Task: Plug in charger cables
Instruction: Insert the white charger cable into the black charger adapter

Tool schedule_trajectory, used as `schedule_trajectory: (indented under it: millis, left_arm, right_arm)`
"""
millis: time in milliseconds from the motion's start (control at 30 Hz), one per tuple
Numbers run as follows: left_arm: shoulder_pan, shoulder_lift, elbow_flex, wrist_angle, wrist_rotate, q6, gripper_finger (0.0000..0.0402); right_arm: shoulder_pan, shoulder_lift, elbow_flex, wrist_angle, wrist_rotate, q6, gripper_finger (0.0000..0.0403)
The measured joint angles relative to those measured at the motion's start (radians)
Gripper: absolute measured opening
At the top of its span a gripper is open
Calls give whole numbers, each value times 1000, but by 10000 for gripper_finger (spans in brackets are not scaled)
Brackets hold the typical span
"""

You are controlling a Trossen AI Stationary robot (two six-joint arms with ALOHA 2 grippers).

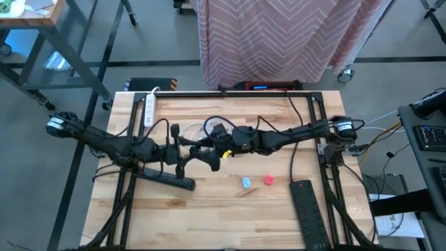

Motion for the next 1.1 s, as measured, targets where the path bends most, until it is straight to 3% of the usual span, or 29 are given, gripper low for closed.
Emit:
schedule_trajectory:
  millis: [233, 500, 633, 733, 900, 1000, 1100]
  left_arm:
    - [0, -57, 11, -112, -21, -51, 135]
    - [1, -114, -25, -225, -126, -119, 135]
    - [1, -125, -78, -215, -91, -230, 135]
    - [1, -115, -156, -224, -40, -416, 135]
    - [-2, -72, -323, -76, -33, -718, 135]
    - [-2, -38, -416, 76, -50, -775, 135]
    - [2, -9, -476, 169, -79, -800, 135]
  right_arm:
    - [-33, -25, 0, -64, -15, -133, 333]
    - [-45, -110, -1, -214, -45, -370, 338]
    - [-46, -133, -1, -398, 37, -519, 338]
    - [-50, -120, -2, -527, 117, -587, 339]
    - [-97, -38, -5, -723, 162, -573, 331]
    - [-152, 30, -6, -777, 140, -535, 318]
    - [-198, 79, -6, -836, 60, -636, 302]
